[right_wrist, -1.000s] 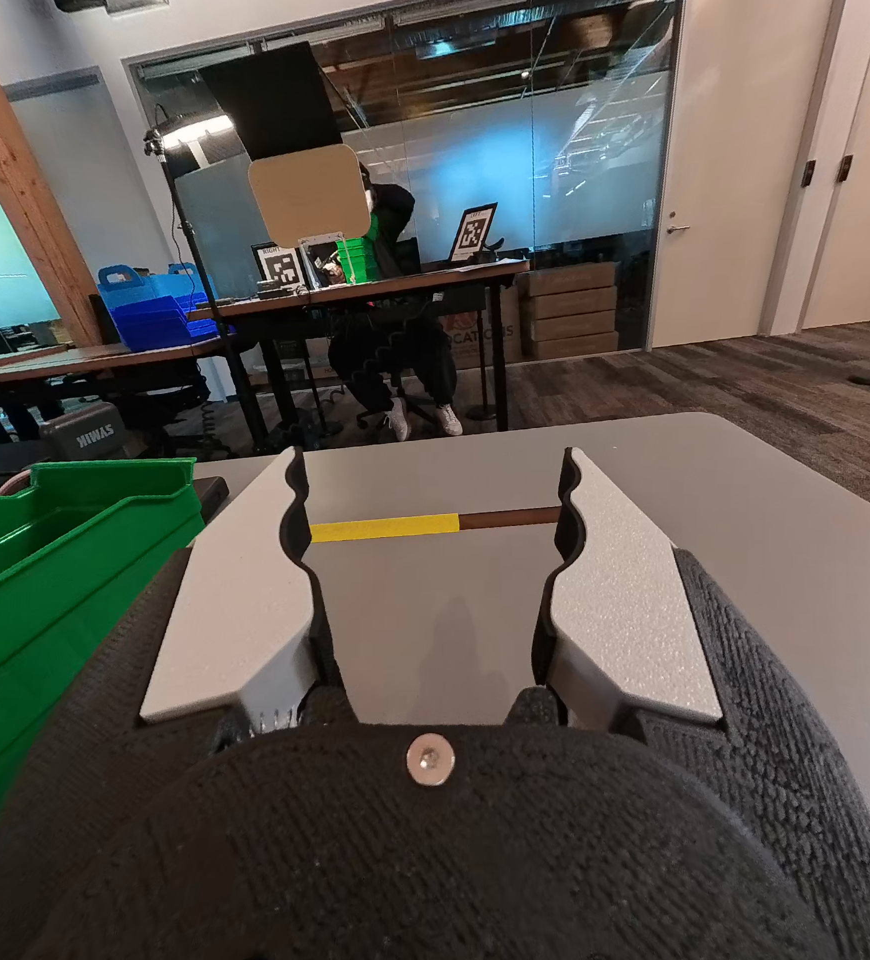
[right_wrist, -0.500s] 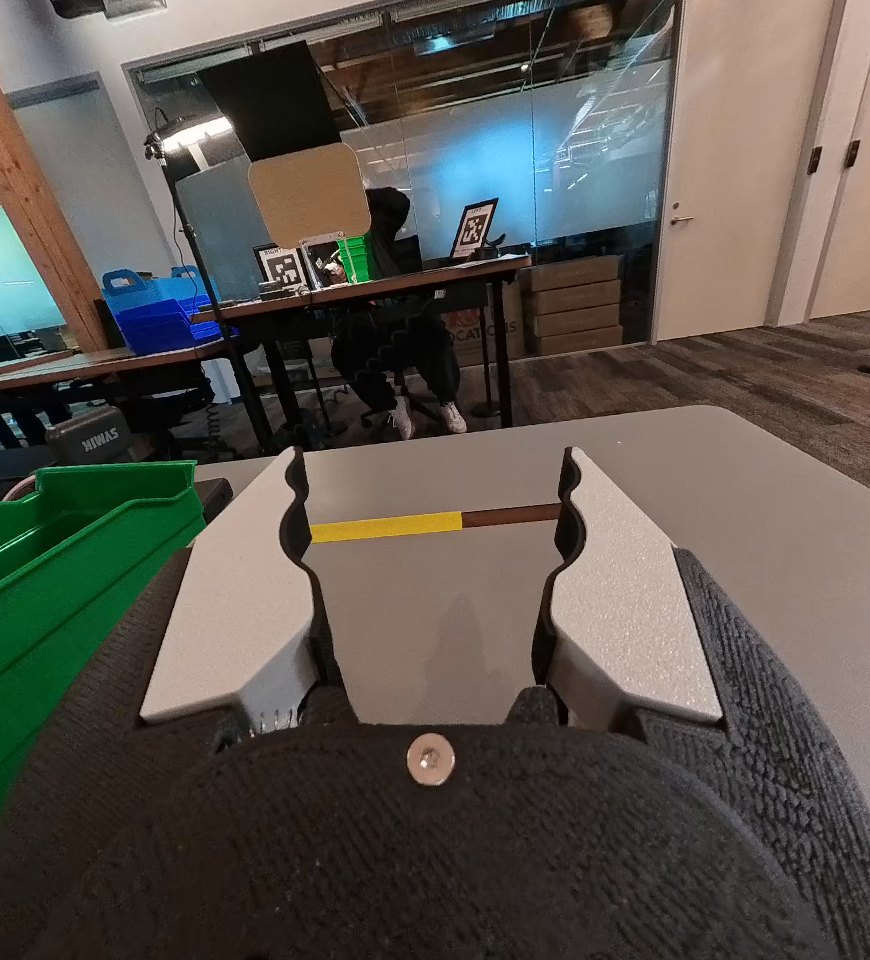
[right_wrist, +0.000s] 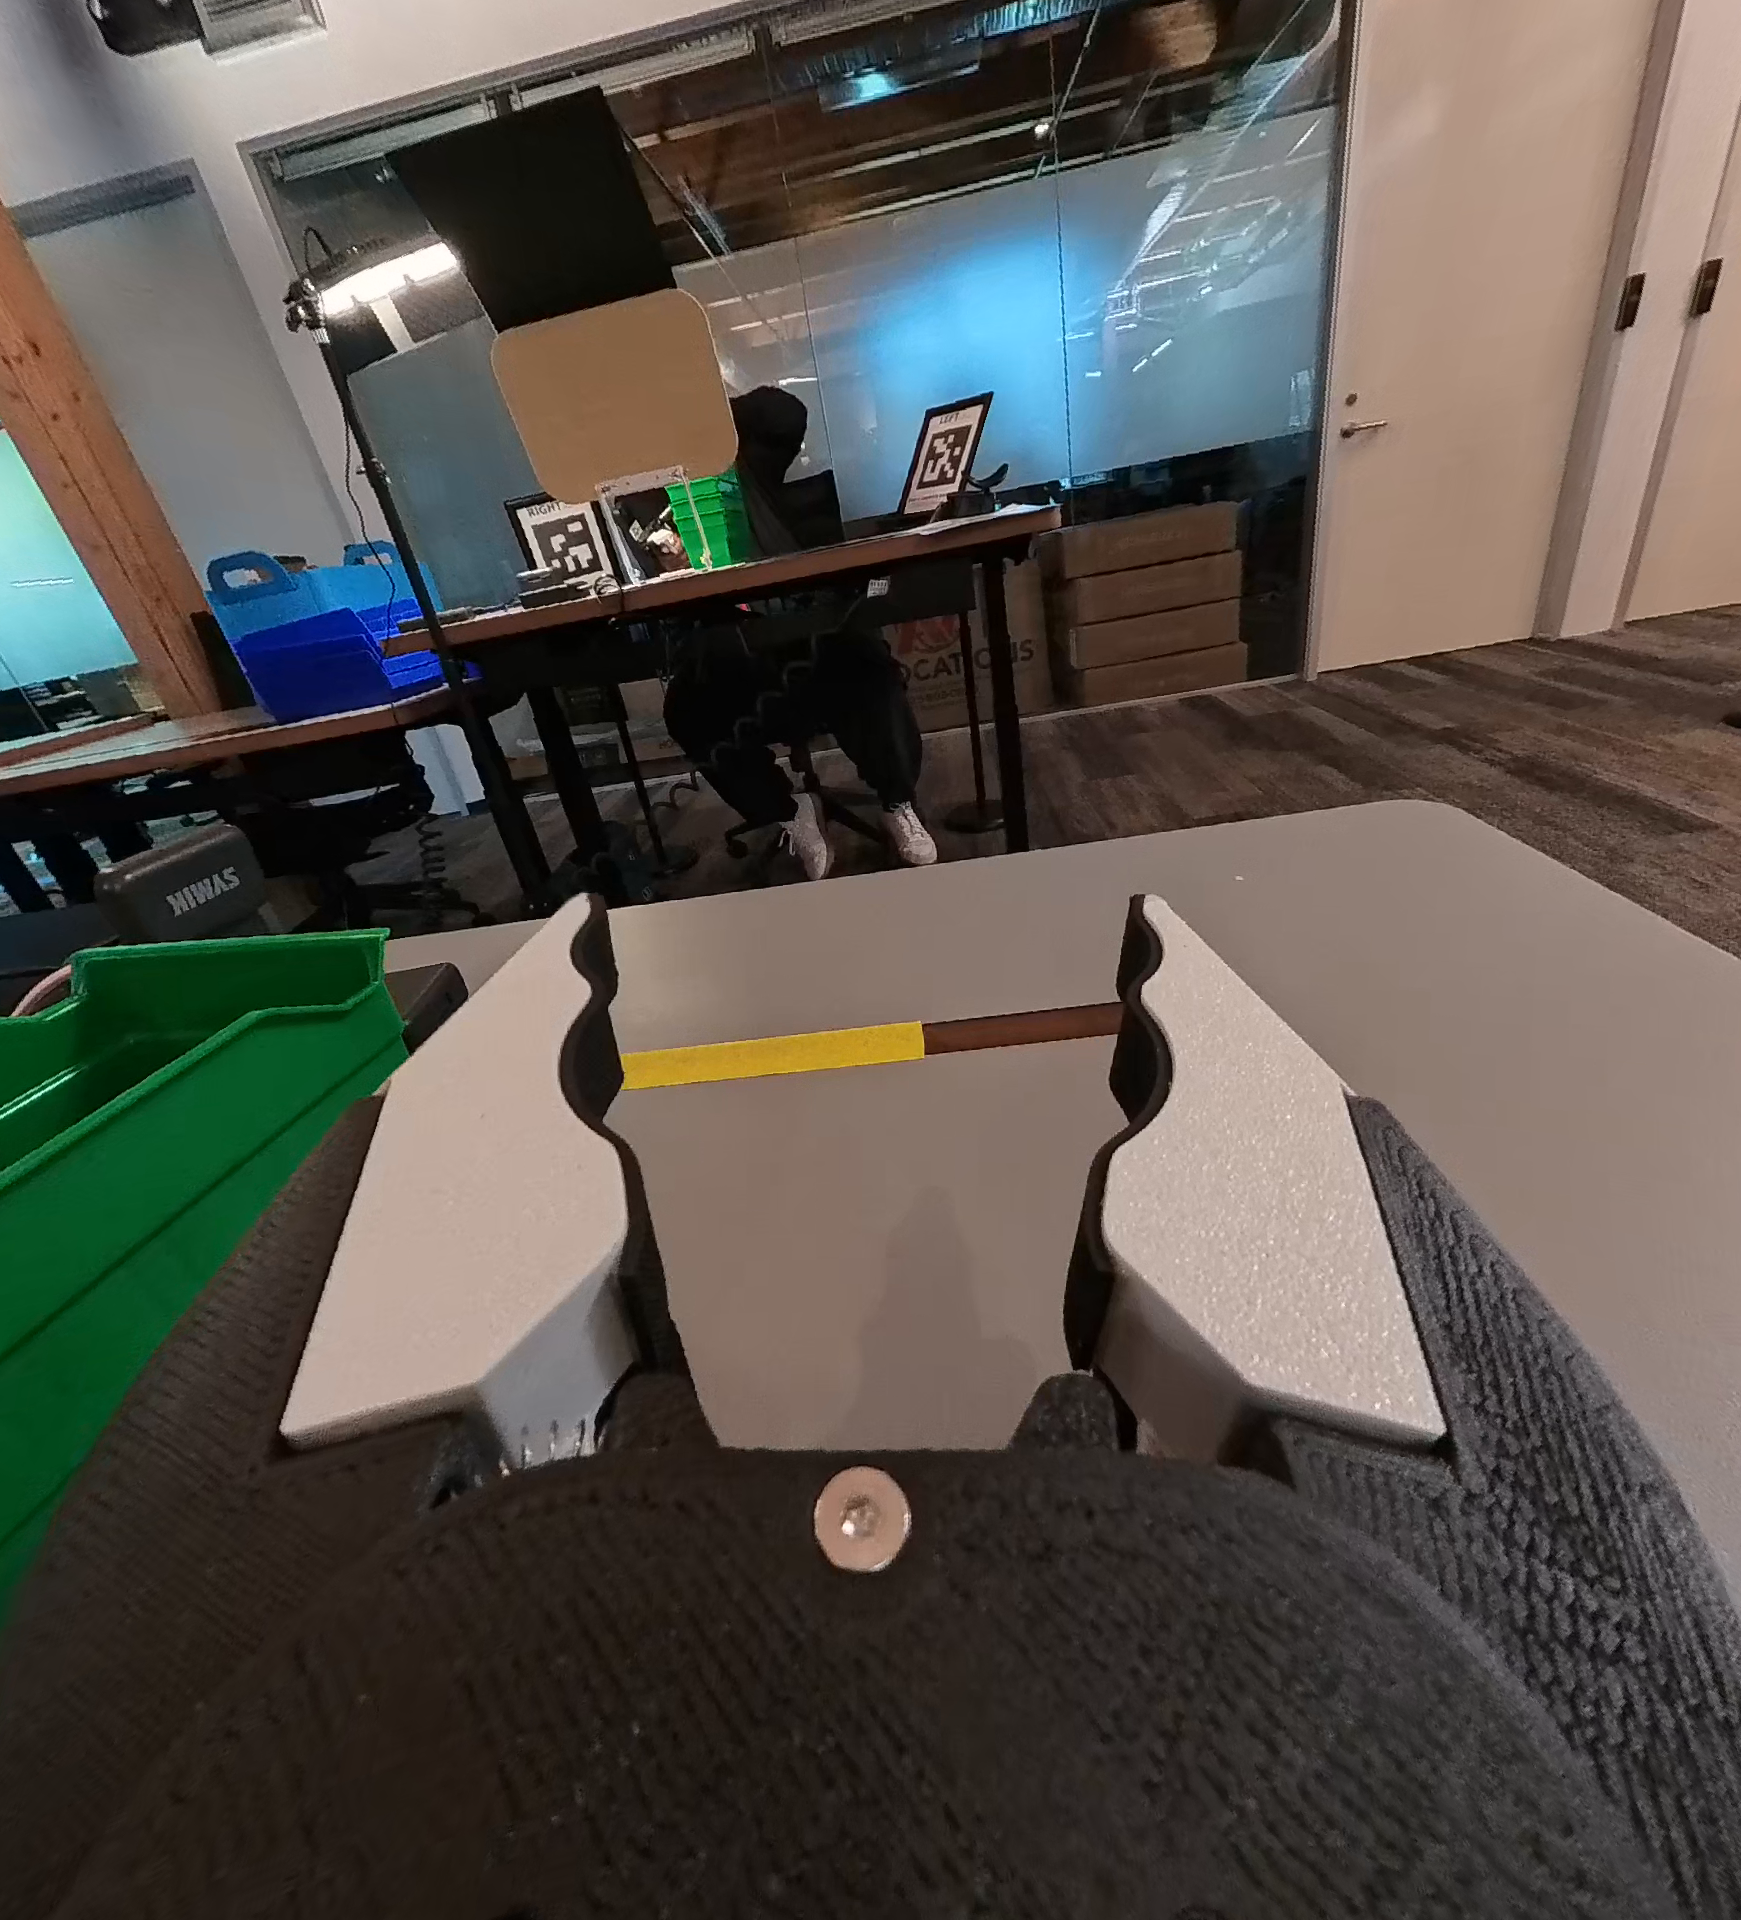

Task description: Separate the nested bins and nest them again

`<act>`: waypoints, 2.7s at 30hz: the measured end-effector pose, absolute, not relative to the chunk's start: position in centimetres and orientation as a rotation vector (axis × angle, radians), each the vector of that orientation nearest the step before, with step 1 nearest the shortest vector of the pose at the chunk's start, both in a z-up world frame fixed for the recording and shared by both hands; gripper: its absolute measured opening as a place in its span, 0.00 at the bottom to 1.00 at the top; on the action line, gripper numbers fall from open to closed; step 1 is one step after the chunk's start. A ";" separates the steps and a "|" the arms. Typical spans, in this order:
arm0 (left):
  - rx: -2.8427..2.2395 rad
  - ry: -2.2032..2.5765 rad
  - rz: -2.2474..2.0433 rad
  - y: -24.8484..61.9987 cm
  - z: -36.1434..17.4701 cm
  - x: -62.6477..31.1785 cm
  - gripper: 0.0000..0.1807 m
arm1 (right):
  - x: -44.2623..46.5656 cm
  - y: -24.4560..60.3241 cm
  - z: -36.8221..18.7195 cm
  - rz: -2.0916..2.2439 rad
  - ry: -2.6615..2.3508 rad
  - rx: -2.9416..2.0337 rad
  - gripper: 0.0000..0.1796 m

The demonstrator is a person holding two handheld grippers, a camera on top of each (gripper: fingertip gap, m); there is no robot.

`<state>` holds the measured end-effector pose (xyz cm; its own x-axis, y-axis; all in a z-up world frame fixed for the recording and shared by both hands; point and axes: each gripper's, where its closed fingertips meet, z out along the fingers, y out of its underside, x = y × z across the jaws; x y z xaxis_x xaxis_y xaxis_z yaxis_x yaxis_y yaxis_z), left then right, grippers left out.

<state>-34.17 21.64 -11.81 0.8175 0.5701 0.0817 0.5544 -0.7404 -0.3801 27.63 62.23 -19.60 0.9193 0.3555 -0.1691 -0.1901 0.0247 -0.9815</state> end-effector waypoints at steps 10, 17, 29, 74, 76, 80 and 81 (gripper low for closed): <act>-2.577 -0.548 0.114 26.5 -5.9 -28.3 0.55 | 27.8 62.3 -19.6 0.432 -0.126 -1.490 0.54; -2.686 -0.297 0.046 32.1 -9.9 -20.7 0.55 | 27.9 62.3 -19.7 0.434 -0.124 -1.492 0.54; -2.750 -0.215 -0.170 35.9 -23.1 -14.5 0.59 | 27.8 62.3 -19.8 0.441 -0.124 -1.497 0.54; -1.578 -0.696 0.445 5.4 -22.5 -38.8 0.70 | 29.8 47.1 -15.1 -0.013 -0.187 -1.220 0.60; -1.572 -0.718 0.411 5.6 -22.7 -39.2 0.71 | 28.8 45.4 -13.8 -0.068 -0.215 -1.165 0.60; -1.543 -0.749 0.353 5.9 -22.7 -39.7 0.72 | 24.2 40.3 -10.0 -0.091 -0.321 -1.000 0.59; -1.545 -0.759 0.350 5.9 -22.7 -39.8 0.72 | 22.2 38.6 -9.2 -0.065 -0.368 -0.964 0.59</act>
